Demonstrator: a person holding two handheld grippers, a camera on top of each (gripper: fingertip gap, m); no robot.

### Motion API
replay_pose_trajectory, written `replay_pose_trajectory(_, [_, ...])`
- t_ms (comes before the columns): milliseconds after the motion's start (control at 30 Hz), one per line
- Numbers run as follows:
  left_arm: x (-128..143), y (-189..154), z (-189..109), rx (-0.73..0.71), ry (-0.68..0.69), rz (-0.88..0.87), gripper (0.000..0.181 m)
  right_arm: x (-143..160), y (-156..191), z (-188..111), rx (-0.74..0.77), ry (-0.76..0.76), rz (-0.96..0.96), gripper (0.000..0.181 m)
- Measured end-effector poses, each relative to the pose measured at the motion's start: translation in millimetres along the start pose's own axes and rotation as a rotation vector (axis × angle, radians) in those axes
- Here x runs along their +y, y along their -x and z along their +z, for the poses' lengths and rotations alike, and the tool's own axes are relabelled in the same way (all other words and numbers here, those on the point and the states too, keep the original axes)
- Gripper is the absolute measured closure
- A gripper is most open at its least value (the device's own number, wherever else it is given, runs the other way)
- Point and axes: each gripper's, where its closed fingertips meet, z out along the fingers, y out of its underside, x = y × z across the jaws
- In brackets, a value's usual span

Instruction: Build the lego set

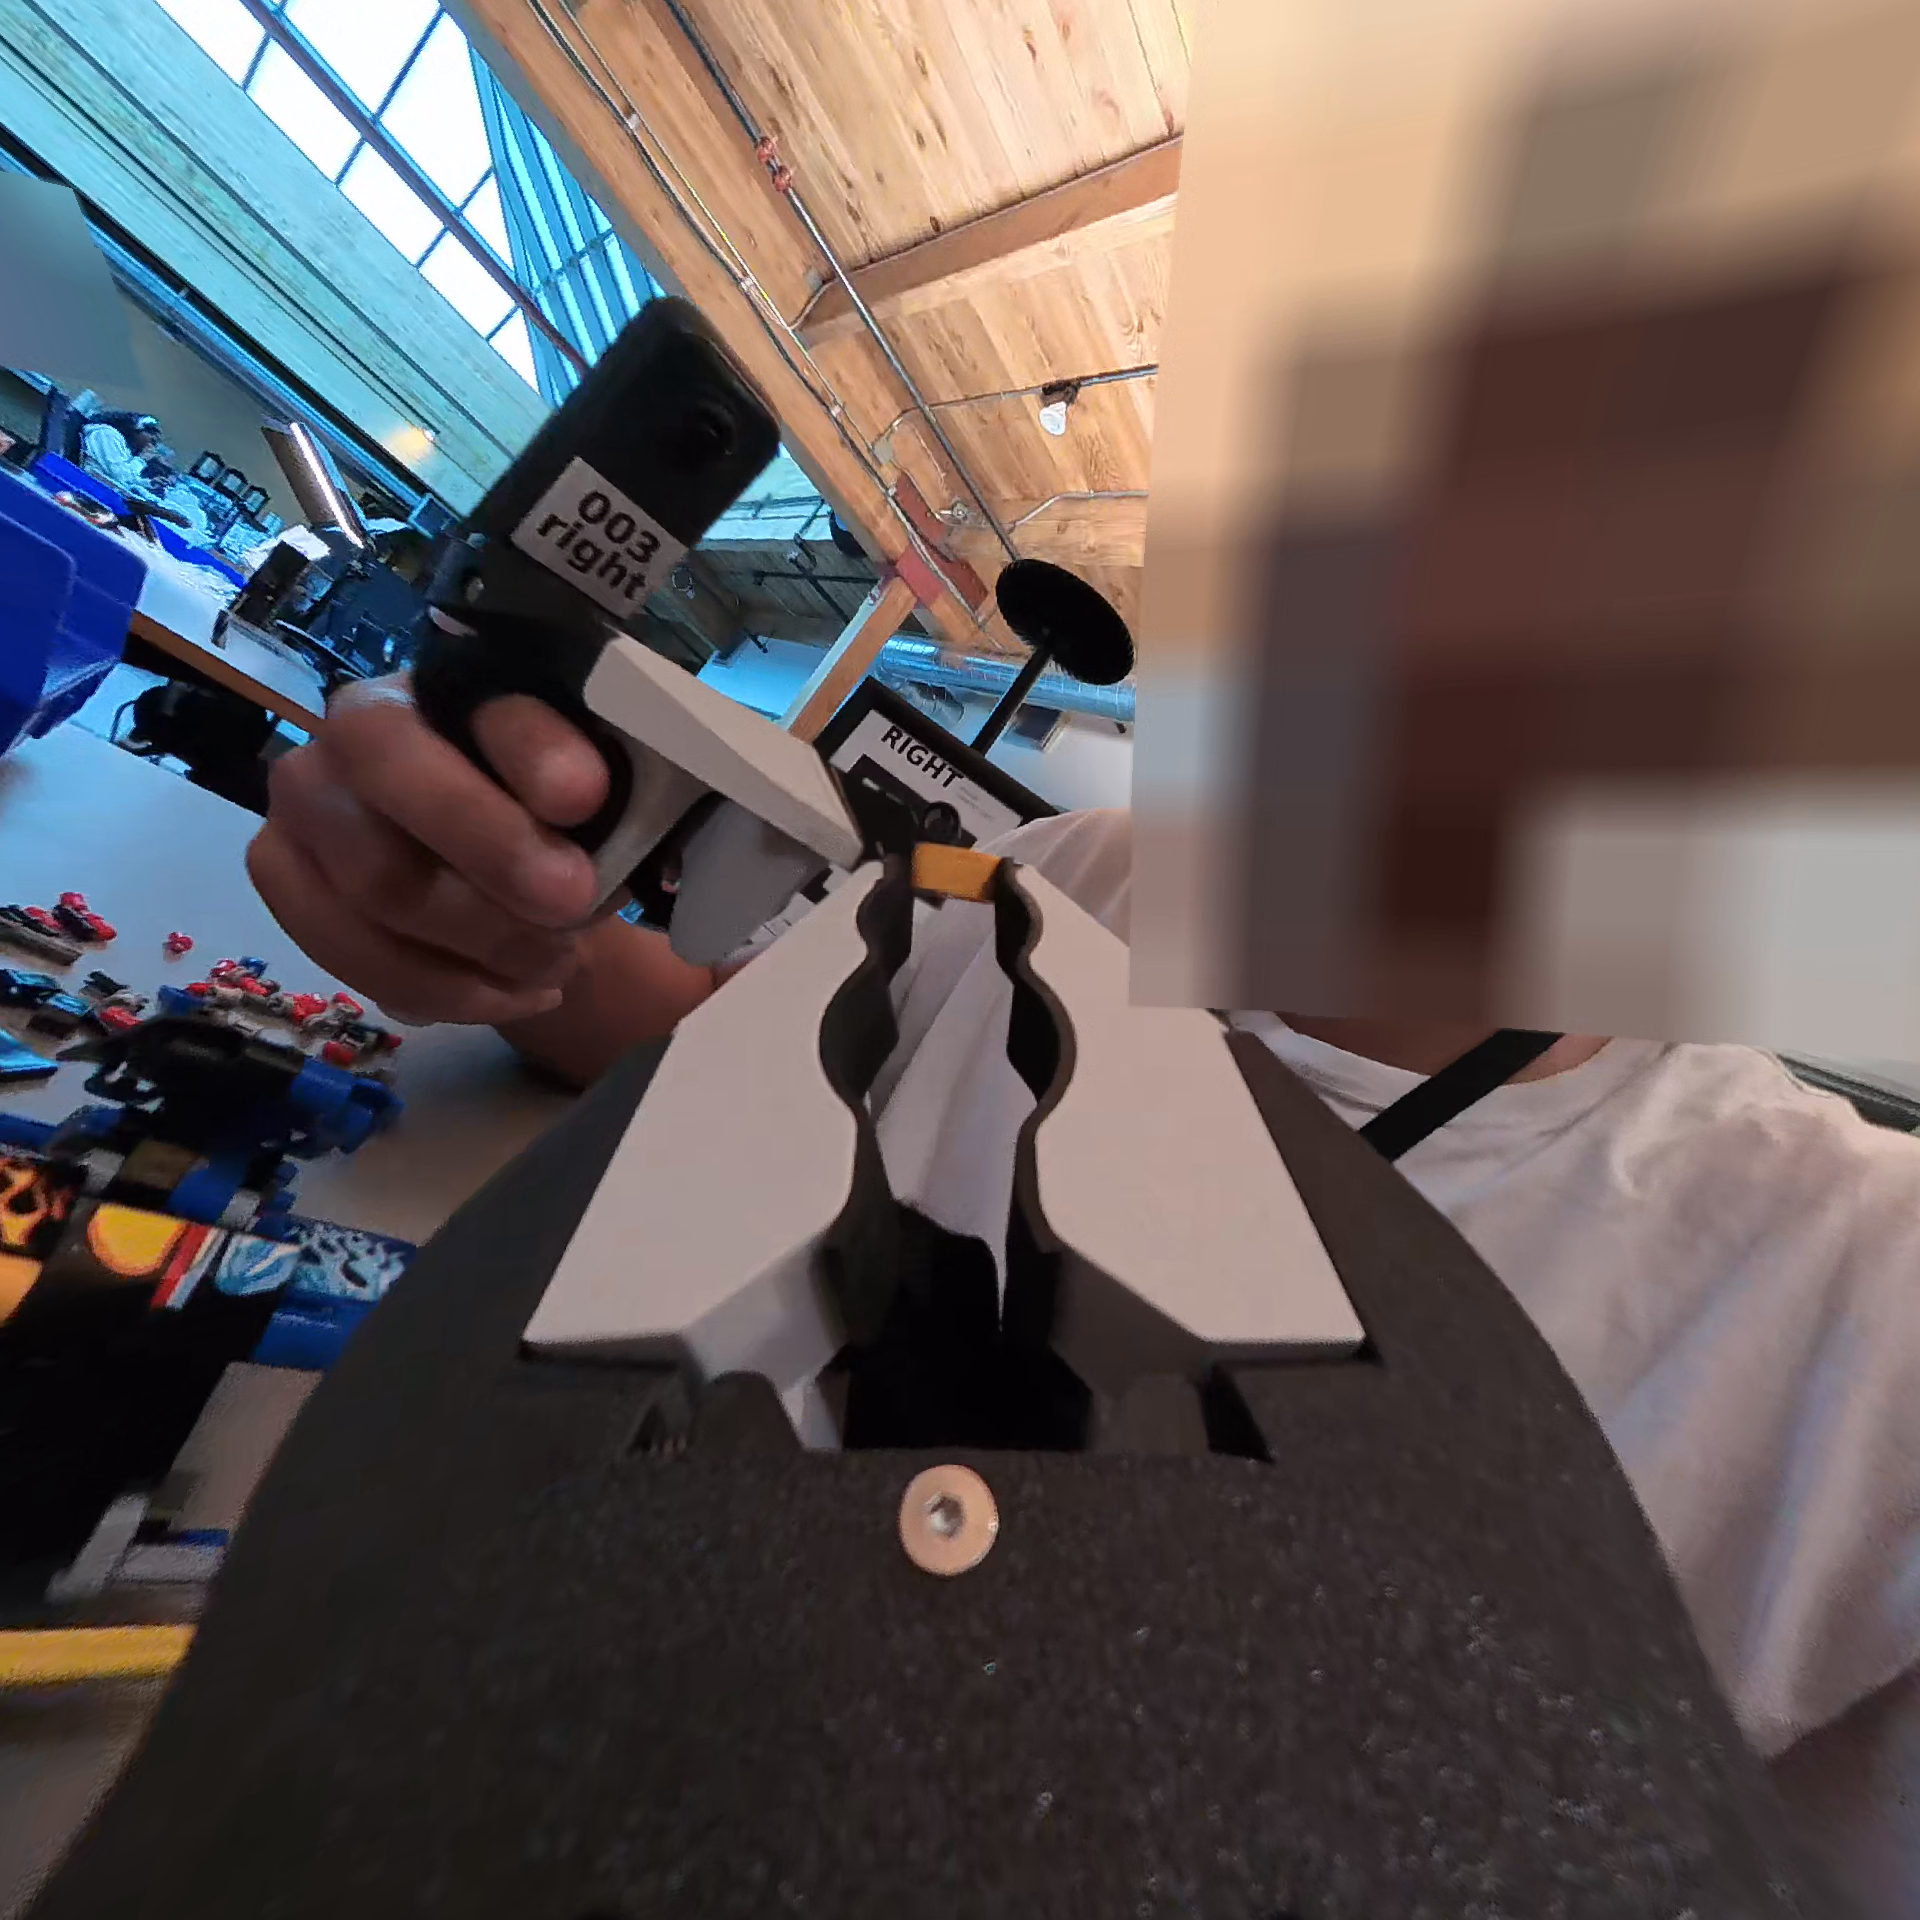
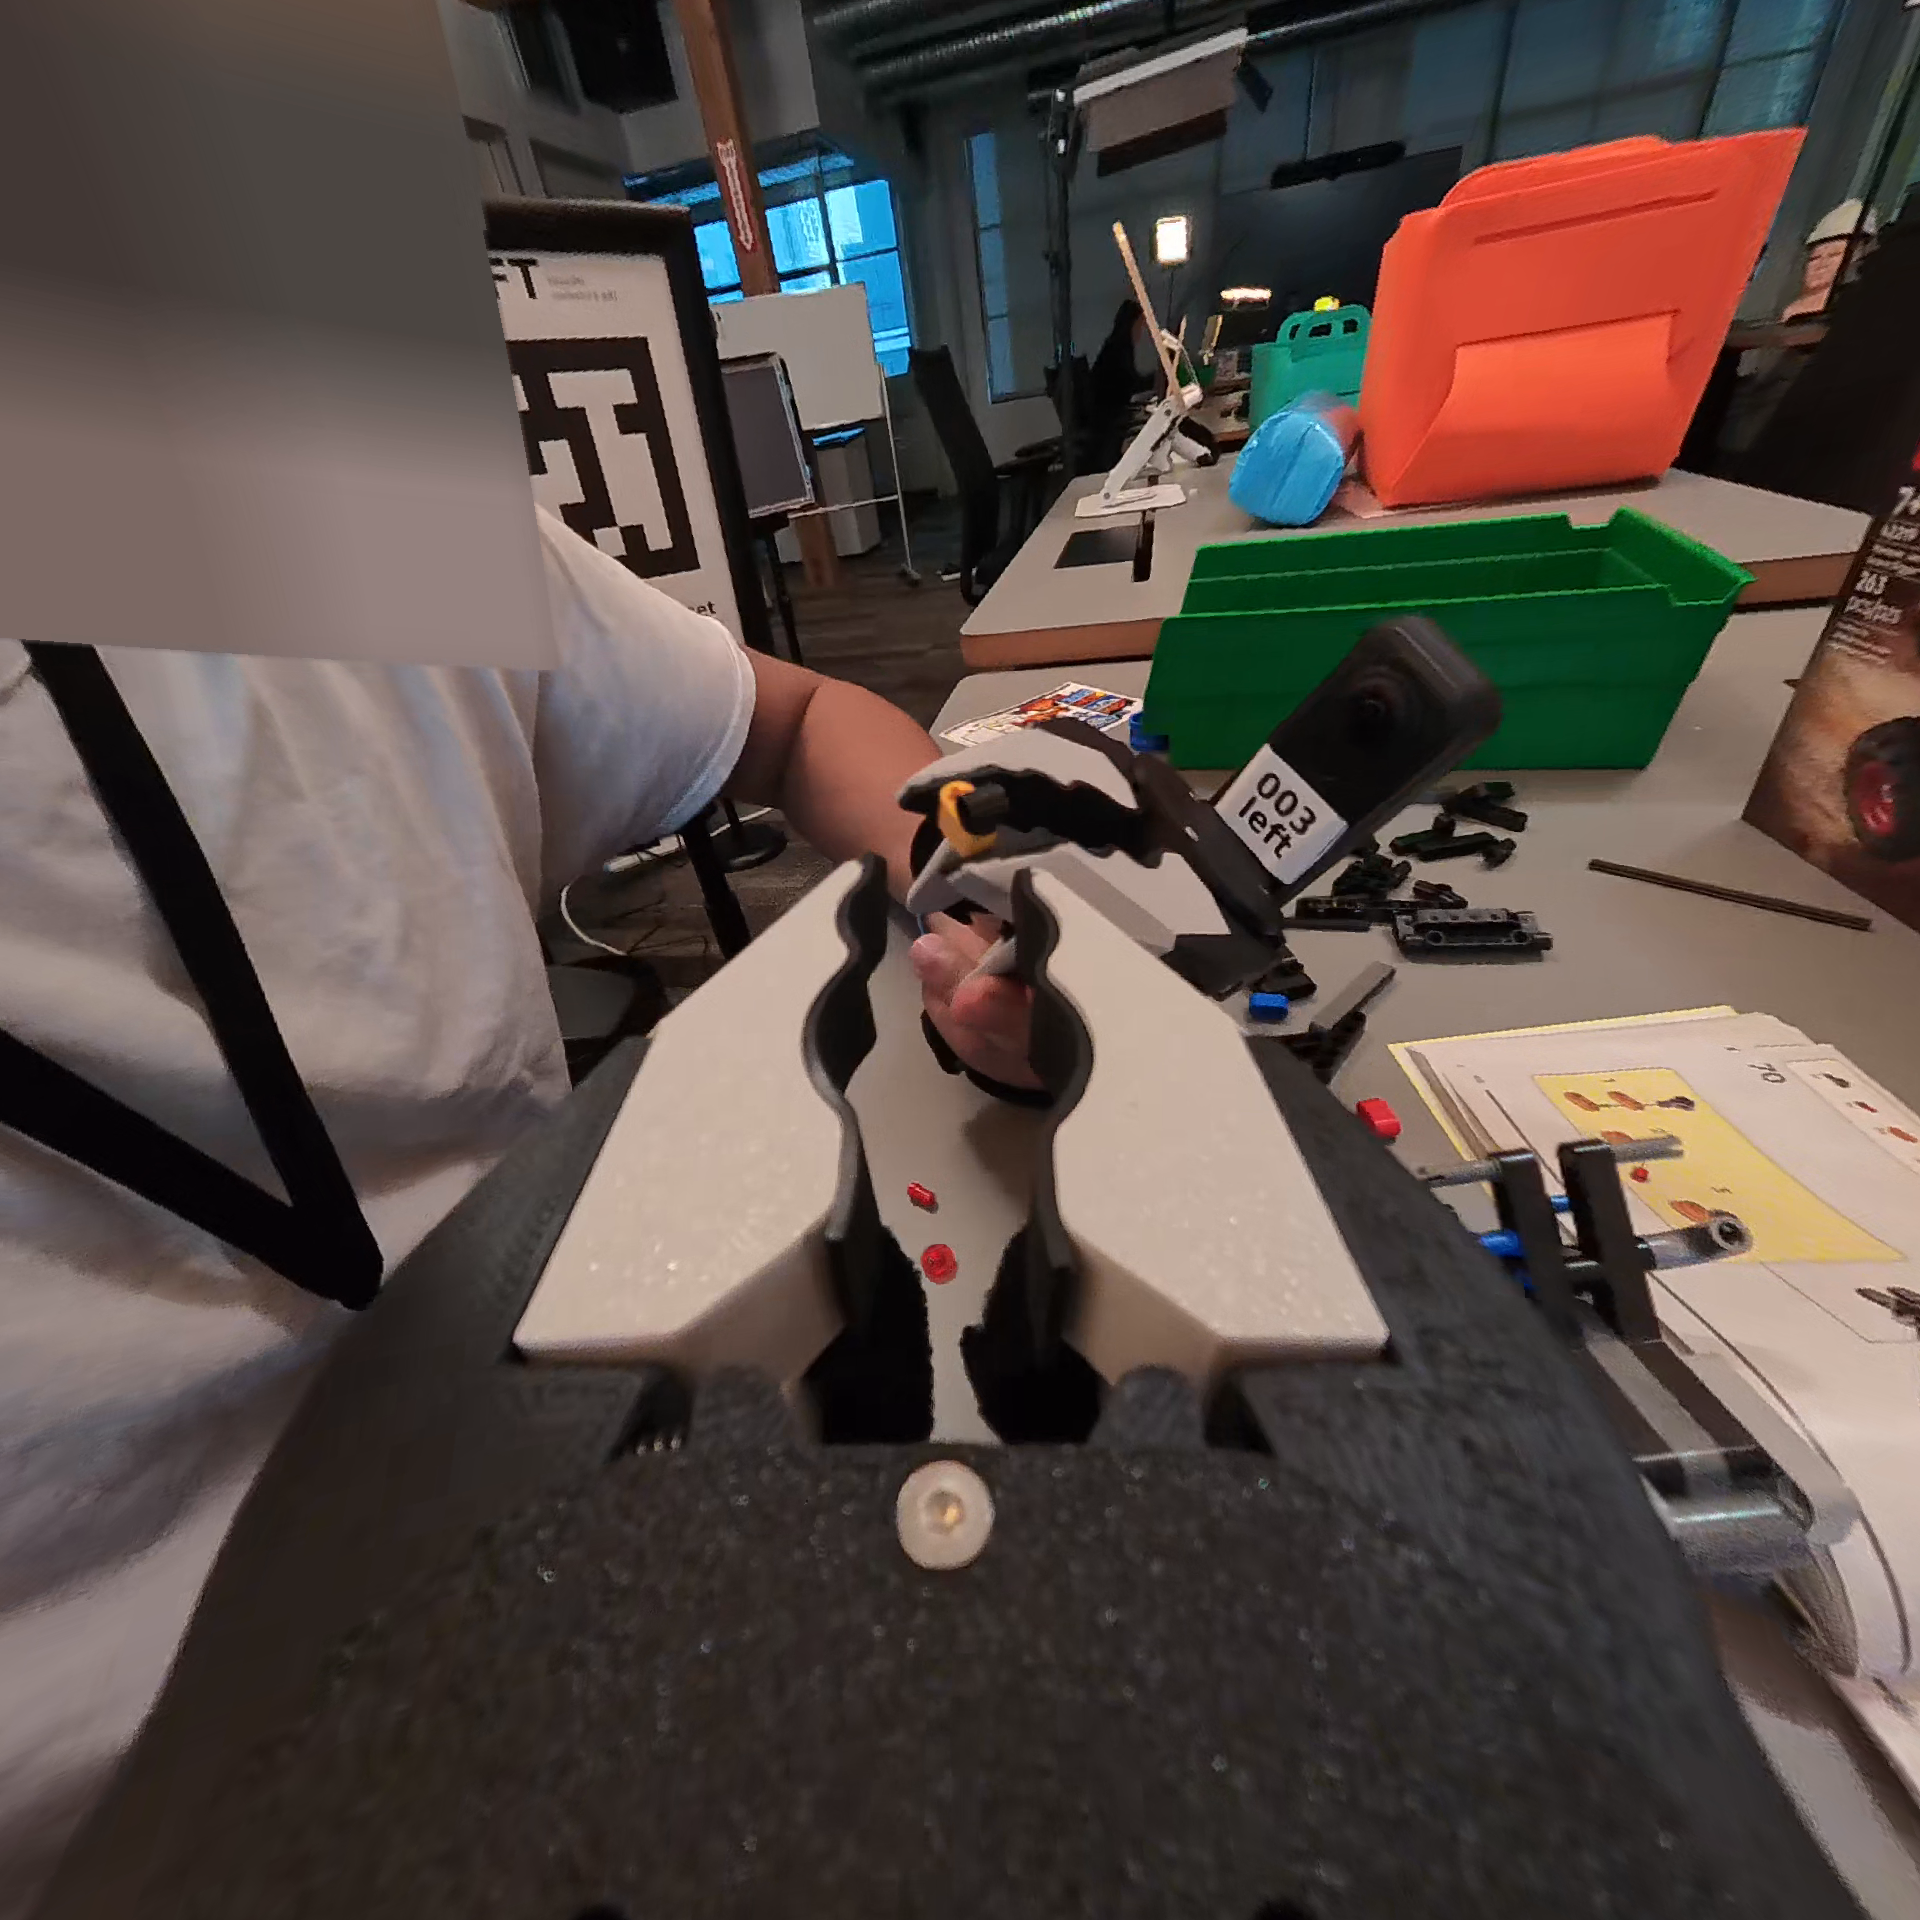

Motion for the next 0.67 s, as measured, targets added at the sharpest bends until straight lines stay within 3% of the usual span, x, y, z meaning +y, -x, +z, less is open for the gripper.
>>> replay_pose_trajectory(167, [-1.0, 1.4, -4.7, -0.019, -0.009, 0.006, 0.168, -0.5, -7.4, 3.6, 0.064, -0.003, -0.019, 0.162])
replay_pose_trajectory(267, [-6.2, 3.8, -11.0, -0.056, -0.008, 0.040, 0.168, 6.8, -12.4, 1.5, 0.115, 0.068, -0.041, 0.165])
replay_pose_trajectory(333, [-17.2, 5.3, -21.8, -0.109, -0.029, 0.095, 0.168, 29.0, 0.5, 6.5, 0.081, 0.221, -0.078, 0.164])
replay_pose_trajectory(500, [-38.4, 17.6, -45.2, -0.251, -0.073, 0.180, 0.168, 133.0, 21.4, 21.7, 0.036, 0.751, -0.211, 0.162])
replay_pose_trajectory(567, [-41.2, 20.4, -48.4, -0.265, -0.087, 0.173, 0.167, 152.9, 19.1, 23.2, 0.051, 0.853, -0.242, 0.162])
replay_pose_trajectory(667, [-44.2, 20.3, -50.6, -0.272, -0.104, 0.176, 0.168, 158.5, 15.7, 26.3, 0.074, 0.865, -0.231, 0.164])
